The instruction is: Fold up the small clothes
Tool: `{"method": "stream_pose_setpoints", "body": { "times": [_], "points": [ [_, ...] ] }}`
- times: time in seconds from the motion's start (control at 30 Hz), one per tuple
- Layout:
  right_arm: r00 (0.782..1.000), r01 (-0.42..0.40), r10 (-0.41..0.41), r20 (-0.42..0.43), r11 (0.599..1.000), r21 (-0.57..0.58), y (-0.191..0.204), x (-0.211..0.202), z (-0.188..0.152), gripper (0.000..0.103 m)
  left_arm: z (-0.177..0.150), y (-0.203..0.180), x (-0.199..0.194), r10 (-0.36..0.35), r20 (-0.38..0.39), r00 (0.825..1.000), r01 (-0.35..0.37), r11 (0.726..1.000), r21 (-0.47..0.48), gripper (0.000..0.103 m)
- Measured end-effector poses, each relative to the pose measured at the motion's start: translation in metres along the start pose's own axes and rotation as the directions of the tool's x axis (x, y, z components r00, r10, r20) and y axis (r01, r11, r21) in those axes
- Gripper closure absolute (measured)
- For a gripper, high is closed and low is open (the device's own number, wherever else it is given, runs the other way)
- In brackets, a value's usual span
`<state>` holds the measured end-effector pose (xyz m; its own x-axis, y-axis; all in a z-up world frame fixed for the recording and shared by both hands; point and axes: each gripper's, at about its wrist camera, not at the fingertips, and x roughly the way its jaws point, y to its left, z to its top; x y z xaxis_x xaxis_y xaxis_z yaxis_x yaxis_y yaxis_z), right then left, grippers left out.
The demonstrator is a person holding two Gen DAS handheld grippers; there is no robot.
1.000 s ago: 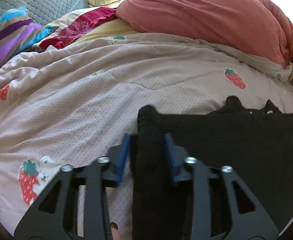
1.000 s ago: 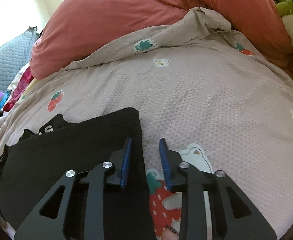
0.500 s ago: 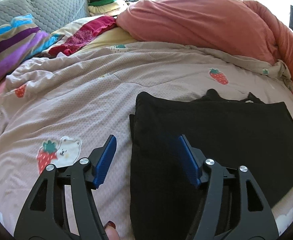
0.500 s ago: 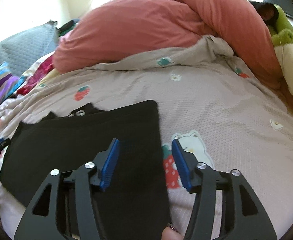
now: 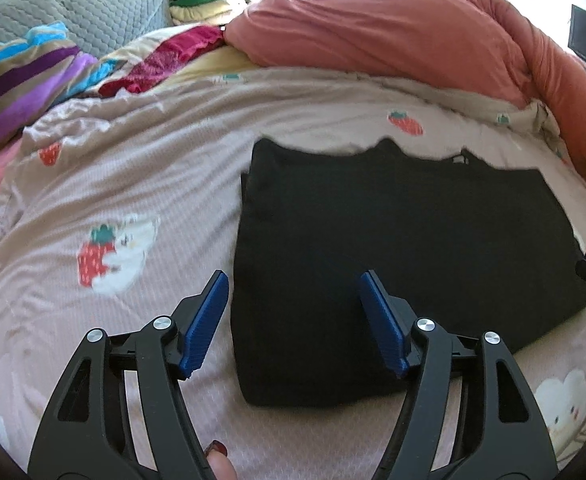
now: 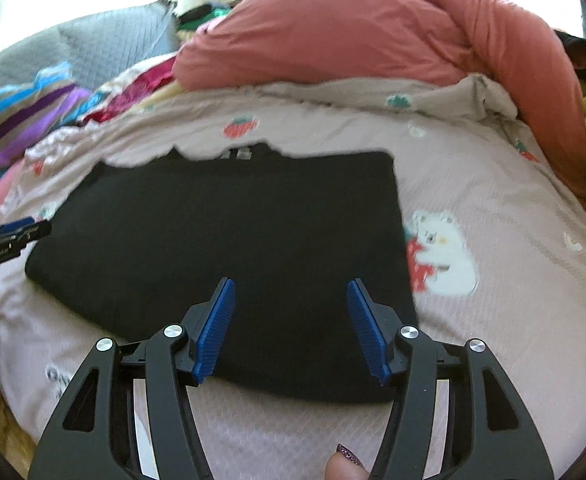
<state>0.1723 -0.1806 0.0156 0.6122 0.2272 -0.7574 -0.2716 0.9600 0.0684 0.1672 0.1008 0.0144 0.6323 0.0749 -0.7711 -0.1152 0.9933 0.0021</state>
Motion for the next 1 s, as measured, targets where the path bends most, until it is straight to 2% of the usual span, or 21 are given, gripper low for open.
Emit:
{"method": "stream_pose_setpoints", "body": {
  "times": [0.1, 0.33, 0.8, 0.93, 1.0],
  "points": [
    [0.999, 0.007, -0.008, -0.054, 1.0, -0.009, 0.0, 0.007, -0.014, 0.046, -0.013, 0.001, 0.004, -0.004, -0.023, 1.0, 0.003, 1.0, -0.016, 0.042],
    [0.999, 0.011, -0.011, -0.047, 1.0, -0.008, -0.001, 0.002, -0.029, 0.046, -0.034, 0.002, 0.005, -0.007, -0.055, 0.998, 0.005, 0.999, -0.039, 0.041],
    [0.998, 0.01, -0.008, -0.064, 0.999, 0.032, -0.011, -0.012, -0.045, 0.046, -0.047, 0.004, -0.007, -0.001, -0.06, 0.998, -0.003, 0.999, -0.051, 0.041],
    [0.998, -0.007, 0.01, -0.069, 0.999, 0.052, -0.012, -0.015, -0.049, 0.038, -0.051, 0.007, -0.013, -0.005, -0.057, 0.998, 0.001, 0.998, -0.067, 0.039],
    [0.997, -0.008, 0.013, -0.073, 0.998, 0.061, -0.012, -0.016, -0.051, 0.037, -0.054, 0.009, -0.018, -0.009, -0.052, 0.999, 0.005, 0.997, -0.078, 0.038]
  ]
}}
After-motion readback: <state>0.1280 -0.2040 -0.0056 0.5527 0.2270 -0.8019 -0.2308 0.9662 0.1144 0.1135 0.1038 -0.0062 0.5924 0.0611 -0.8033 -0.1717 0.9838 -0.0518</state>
